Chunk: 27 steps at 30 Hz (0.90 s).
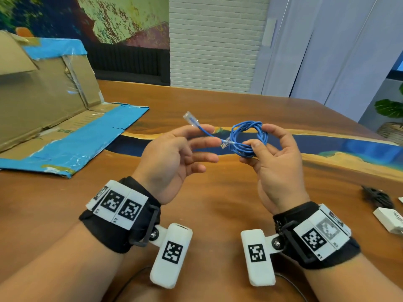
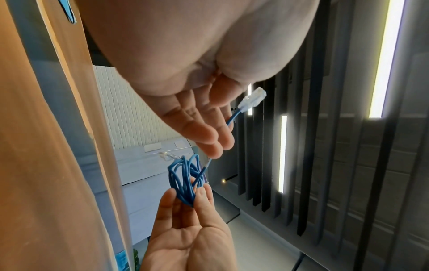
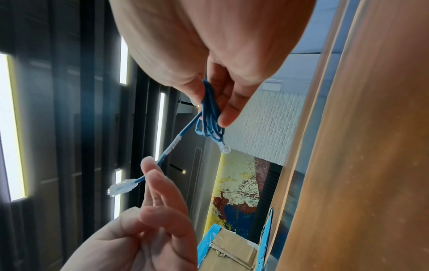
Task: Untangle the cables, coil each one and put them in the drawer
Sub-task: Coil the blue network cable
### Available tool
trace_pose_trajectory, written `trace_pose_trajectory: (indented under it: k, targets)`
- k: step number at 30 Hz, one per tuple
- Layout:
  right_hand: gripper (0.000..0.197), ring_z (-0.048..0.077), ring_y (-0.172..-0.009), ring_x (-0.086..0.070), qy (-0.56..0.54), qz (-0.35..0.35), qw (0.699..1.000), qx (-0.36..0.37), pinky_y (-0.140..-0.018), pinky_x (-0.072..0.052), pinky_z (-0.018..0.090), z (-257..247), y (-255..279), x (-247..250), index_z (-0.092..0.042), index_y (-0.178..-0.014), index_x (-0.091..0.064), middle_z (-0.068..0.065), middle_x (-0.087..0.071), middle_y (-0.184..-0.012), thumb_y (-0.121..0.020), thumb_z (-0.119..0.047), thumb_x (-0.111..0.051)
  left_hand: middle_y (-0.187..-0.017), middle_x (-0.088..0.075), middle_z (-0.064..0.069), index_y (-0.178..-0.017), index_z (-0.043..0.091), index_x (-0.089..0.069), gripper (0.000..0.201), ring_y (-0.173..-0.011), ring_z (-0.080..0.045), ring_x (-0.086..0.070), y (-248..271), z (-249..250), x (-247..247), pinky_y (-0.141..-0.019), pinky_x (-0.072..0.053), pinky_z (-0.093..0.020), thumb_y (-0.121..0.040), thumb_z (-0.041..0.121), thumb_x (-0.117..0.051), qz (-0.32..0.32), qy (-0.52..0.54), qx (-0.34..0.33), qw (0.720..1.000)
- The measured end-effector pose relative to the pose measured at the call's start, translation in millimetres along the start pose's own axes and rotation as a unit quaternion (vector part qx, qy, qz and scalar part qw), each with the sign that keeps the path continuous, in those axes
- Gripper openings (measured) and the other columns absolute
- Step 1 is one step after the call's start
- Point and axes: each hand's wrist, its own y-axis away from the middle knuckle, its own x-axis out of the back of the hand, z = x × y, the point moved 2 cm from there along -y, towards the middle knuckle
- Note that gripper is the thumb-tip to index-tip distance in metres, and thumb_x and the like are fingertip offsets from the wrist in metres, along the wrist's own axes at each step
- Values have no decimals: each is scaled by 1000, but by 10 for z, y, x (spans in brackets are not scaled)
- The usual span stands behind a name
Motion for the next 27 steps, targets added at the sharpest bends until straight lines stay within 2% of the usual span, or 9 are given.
trace_pose_trajectory:
  k: [2, 5, 7, 10, 14, 16, 19, 23, 27]
  targets:
    - [30, 26, -83, -72, -9, 4, 1000, -7, -69, -56, 36, 15, -10, 2, -21, -117, -58, 8, -76, -82, -97, 1, -62, -99, -78, -8, -110, 13, -71, 44, -76, -22, -72, 0, -13, -18, -55, -50, -25, -92, -10, -39, 9, -32, -20, 999]
    - [31, 26, -85, -72, -38, -1, 999, -16, -71, -57, 37, 9, -6, -17, -20, -120, -56, 10, -75, -84, -98, 2, -60, -84, -74, -1, -100, 15, -75, 16, -71, -16, -69, -23, -61, -13, -55, -48, -23, -100, 19, -59, 51, -49, -27, 997]
    - [32, 26, -86, -71, -60, -12, 998, -9, -73, -58, 38, -23, 2, -40, -19, -122, -55, 11, -75, -85, -99, 3, -58, -79, -67, 0, -97, 16, -76, 22, -67, -13, -66, -63, -119, 24, -53, -47, -23, -102, 27, -58, 93, -41, -7, 995]
    - [31, 25, -85, -70, -84, -59, 995, 9, -77, -58, 39, -87, 35, -88, -16, -123, -53, 12, -74, -85, -100, 5, -52, -87, -71, 0, -107, 14, -74, 18, -71, -15, -69, -87, -212, 54, -54, -50, -22, -102, 22, -59, 113, -21, 31, 993]
    - [31, 23, -78, -69, -100, -171, 980, -22, -76, -58, 39, -108, 128, -140, -15, -123, -54, 12, -71, -83, -101, 5, -47, -84, -73, -4, -122, 8, -64, 23, -62, -16, -66, -100, -272, 79, -53, -49, -21, -99, 12, -62, 87, -34, 80, 992]
    - [30, 25, -75, -68, -109, -217, 969, -36, -72, -57, 36, -113, 180, -172, -13, -124, -53, 14, -69, -82, -99, 2, -49, -86, -73, -7, -116, 5, -67, 19, -56, -14, -61, -93, -282, 89, -50, -46, -20, -99, 13, -62, 57, -72, 101, 991]
    - [32, 25, -71, -69, -118, -236, 963, -61, -66, -57, 32, -120, 201, -186, -9, -124, -53, 15, -68, -79, -93, -2, -52, -81, -71, -5, -99, 12, -72, 14, -54, -14, -55, -65, -295, 75, -51, -41, -22, -101, 15, -58, -9, -140, 95, 986]
    - [35, 27, -76, -72, -91, -241, 962, -90, -61, -57, 31, -116, 167, -107, -6, -126, -55, 16, -70, -77, -91, -5, -56, -73, -63, -3, -91, 13, -75, 19, -61, -13, -52, -40, -252, 43, -54, -43, -24, -101, 20, -60, -88, -211, 54, 972]
    - [38, 21, -75, -73, -69, -248, 961, -101, -59, -58, 31, -151, 135, -50, -5, -126, -54, 16, -71, -75, -88, -5, -58, -96, -66, -11, -108, 14, -79, 21, -80, -18, -53, -22, -173, 43, -63, -47, -26, -98, 15, -61, -119, -169, 30, 978]
